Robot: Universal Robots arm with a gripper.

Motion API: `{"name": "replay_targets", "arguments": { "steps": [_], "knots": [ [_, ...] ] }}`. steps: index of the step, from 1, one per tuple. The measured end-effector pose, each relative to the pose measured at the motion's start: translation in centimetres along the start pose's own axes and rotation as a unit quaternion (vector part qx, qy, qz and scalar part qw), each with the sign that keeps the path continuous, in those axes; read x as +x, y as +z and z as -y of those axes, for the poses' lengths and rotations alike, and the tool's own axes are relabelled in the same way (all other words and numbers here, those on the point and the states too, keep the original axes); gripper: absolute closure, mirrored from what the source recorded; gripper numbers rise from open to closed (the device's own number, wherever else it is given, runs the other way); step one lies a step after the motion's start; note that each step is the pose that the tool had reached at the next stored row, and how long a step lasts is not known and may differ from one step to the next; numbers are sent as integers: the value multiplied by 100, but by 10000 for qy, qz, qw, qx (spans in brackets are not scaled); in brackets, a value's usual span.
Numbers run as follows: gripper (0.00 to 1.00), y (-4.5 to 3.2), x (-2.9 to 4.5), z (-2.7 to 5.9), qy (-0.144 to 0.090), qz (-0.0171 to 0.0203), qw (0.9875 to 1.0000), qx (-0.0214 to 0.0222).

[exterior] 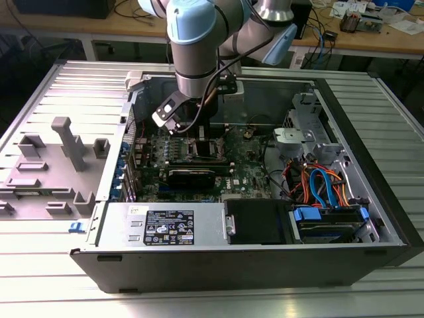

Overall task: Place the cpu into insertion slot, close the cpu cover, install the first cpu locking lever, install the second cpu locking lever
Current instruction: 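Place the cpu into insertion slot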

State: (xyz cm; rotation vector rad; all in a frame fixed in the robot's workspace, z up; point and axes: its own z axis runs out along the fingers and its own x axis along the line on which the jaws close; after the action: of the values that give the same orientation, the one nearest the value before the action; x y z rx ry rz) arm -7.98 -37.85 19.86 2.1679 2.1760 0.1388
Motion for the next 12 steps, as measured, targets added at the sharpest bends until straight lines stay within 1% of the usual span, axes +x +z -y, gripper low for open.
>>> {"name": "replay_targets", "arguments": {
  "steps": [3,10,11,12],
  "knots": [
    [39,-17,1,-5,1,-1,10000,20],
    [39,-13,0,-12,1,3,10000,21],
    [41,-15,-2,-13,-1,9,10000,21],
    [41,-15,-1,-14,0,6,10000,22]
  ]
}}
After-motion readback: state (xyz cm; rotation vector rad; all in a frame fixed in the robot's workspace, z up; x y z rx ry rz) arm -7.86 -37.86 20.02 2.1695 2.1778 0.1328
